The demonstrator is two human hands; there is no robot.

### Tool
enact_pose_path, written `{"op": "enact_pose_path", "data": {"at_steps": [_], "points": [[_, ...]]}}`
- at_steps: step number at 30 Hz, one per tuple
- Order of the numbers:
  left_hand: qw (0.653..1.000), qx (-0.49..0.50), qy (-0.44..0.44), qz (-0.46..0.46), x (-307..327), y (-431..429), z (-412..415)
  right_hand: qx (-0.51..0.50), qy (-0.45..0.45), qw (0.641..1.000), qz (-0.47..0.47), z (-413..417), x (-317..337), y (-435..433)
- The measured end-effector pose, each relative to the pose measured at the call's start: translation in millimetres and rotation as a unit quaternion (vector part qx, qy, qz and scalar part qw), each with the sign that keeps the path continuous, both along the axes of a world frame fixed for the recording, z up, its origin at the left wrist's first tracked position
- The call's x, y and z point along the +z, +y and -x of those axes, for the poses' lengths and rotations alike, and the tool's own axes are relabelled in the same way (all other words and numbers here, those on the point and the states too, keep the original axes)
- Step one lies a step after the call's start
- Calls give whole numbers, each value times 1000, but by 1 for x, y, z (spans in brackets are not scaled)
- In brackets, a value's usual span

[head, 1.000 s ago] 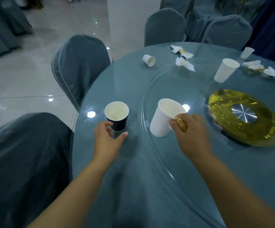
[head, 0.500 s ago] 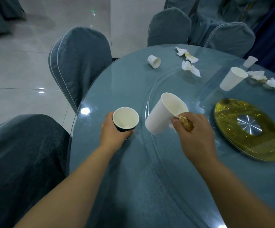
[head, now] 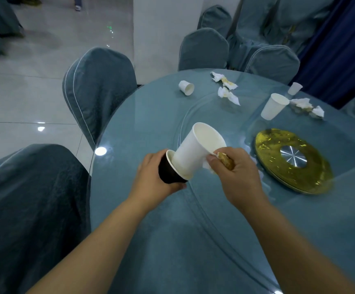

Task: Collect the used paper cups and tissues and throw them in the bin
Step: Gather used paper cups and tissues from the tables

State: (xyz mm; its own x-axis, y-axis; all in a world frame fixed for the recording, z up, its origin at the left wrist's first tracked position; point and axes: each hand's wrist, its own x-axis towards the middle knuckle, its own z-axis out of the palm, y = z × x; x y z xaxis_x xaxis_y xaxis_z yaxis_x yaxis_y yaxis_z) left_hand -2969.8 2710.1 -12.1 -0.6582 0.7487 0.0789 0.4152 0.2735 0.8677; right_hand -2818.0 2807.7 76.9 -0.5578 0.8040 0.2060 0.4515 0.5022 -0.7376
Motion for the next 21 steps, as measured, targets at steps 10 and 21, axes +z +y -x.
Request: {"op": "enact_pose_path", "data": {"at_steps": [10,21], "points": [[999,2,-1,-45,50,-80,-80,130,-29,982,135,-69,13,-66],[998,26,39,-37,81,-177,-140,25,85,981,173,-135,19,-126]]}}
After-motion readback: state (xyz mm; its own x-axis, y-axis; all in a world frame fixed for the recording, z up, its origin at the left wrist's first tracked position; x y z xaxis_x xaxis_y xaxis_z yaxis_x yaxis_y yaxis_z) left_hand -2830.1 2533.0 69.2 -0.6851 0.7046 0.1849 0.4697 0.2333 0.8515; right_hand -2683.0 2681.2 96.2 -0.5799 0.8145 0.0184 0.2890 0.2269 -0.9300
